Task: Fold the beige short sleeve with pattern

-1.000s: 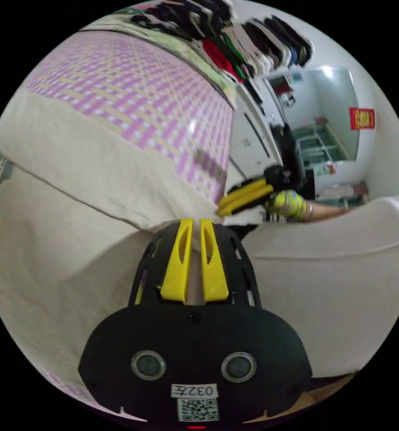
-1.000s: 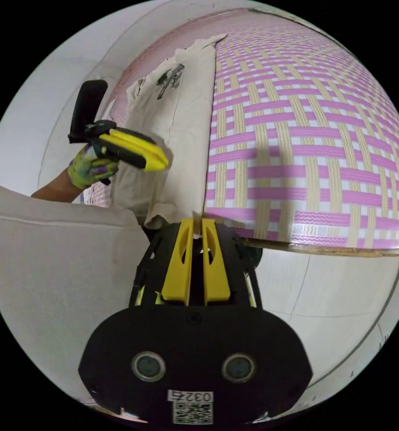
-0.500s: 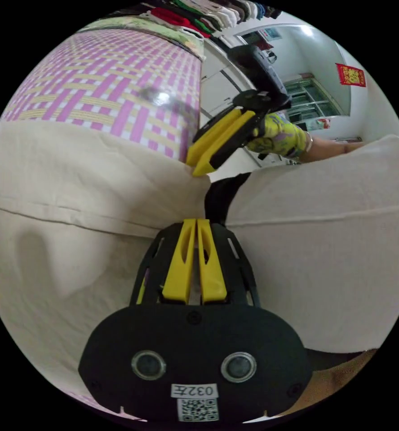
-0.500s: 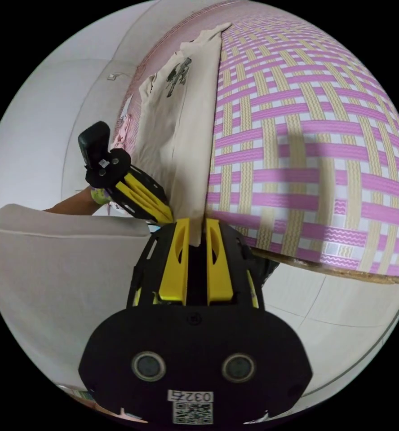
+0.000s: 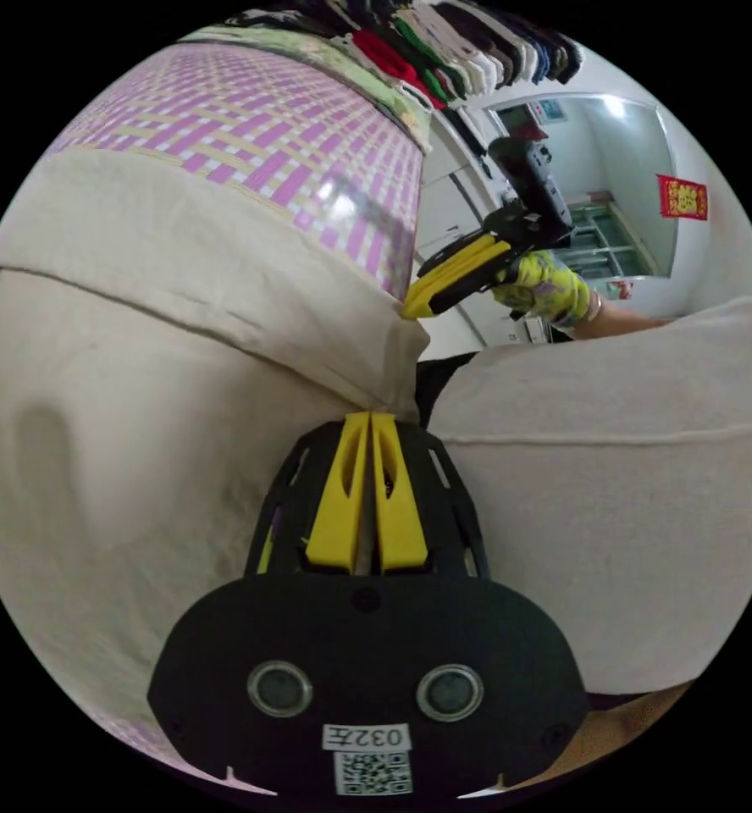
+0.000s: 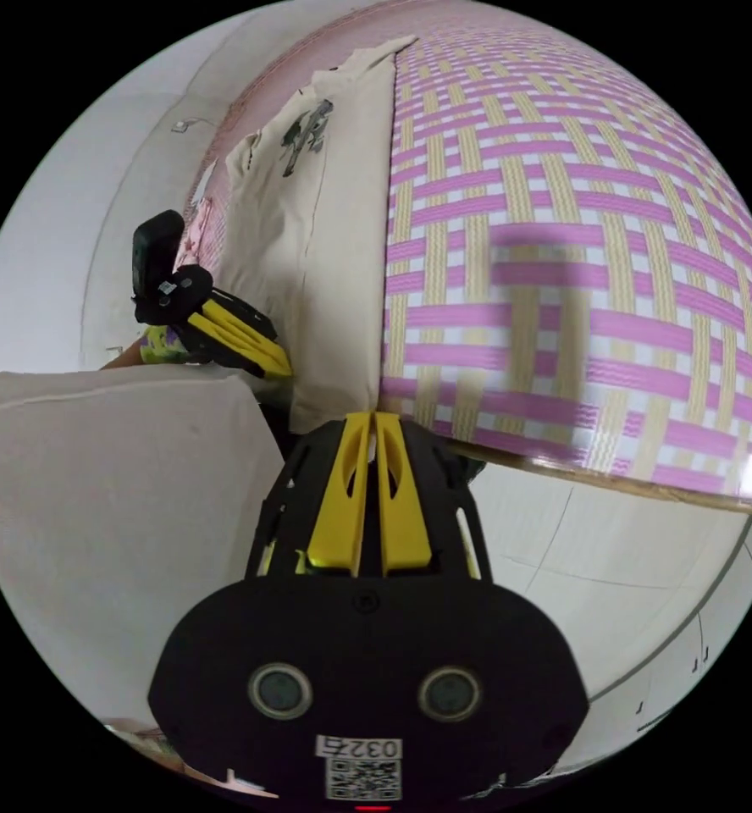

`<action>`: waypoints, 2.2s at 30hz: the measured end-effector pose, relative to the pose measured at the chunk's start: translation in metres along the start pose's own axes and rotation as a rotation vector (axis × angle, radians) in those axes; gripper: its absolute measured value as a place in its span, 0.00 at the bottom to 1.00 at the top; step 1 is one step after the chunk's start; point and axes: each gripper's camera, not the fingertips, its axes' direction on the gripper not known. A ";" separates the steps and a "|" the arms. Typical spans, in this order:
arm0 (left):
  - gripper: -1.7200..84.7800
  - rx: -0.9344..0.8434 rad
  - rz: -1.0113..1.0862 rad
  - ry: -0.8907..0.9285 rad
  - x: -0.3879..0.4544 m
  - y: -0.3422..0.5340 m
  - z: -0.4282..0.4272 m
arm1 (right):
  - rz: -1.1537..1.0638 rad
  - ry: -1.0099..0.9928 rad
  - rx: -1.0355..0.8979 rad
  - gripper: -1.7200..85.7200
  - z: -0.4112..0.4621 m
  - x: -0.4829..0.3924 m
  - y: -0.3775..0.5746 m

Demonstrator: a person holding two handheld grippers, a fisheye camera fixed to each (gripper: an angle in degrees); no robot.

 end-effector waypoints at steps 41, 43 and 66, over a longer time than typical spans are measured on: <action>0.01 1.010 -0.555 -0.372 -0.193 0.116 -0.213 | -0.339 -0.184 0.624 0.01 -0.115 -0.126 -0.365; 0.01 1.002 -0.598 -0.328 -0.209 0.130 -0.205 | -0.372 -0.059 0.654 0.01 -0.112 -0.145 -0.360; 0.00 1.153 -0.794 0.105 -0.346 0.181 -0.241 | -0.477 0.325 0.346 0.14 -0.021 -0.157 -0.305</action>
